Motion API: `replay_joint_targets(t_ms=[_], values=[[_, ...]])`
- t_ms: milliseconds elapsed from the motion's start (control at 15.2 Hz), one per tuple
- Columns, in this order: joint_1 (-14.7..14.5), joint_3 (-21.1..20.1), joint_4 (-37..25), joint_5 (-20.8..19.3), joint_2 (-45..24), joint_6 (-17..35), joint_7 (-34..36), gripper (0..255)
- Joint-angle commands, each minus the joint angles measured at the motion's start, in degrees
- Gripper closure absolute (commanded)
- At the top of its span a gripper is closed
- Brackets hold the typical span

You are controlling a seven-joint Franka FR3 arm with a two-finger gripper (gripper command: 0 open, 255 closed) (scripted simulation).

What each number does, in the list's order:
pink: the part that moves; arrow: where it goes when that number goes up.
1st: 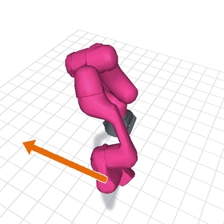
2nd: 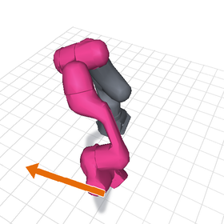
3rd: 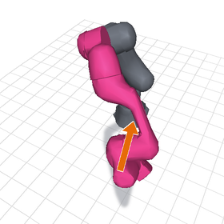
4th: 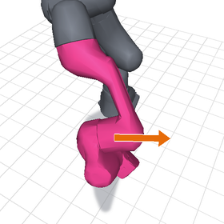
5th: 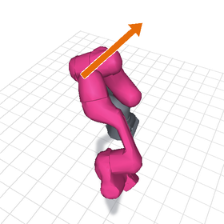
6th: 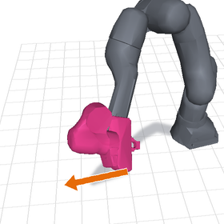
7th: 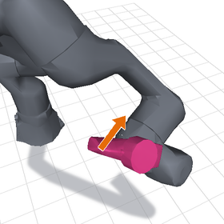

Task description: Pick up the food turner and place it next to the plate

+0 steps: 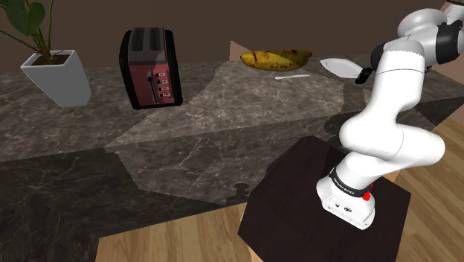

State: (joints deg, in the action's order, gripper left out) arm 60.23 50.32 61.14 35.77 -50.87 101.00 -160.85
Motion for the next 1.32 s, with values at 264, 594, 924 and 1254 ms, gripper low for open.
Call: replay_joint_targets(t_ms=[264, 594, 924, 1254], values=[[-0.68, -0.59, 2.90, 0.84, -1.22, 3.54, -0.76, 255], [-1.17, -1.13, 5.09, 1.58, -2.22, 6.30, -1.37, 255], [-1.17, -1.13, 5.09, 1.58, -2.22, 6.30, -1.37, 255], [-1.17, -1.13, 5.09, 1.58, -2.22, 6.29, -1.37, 0]])
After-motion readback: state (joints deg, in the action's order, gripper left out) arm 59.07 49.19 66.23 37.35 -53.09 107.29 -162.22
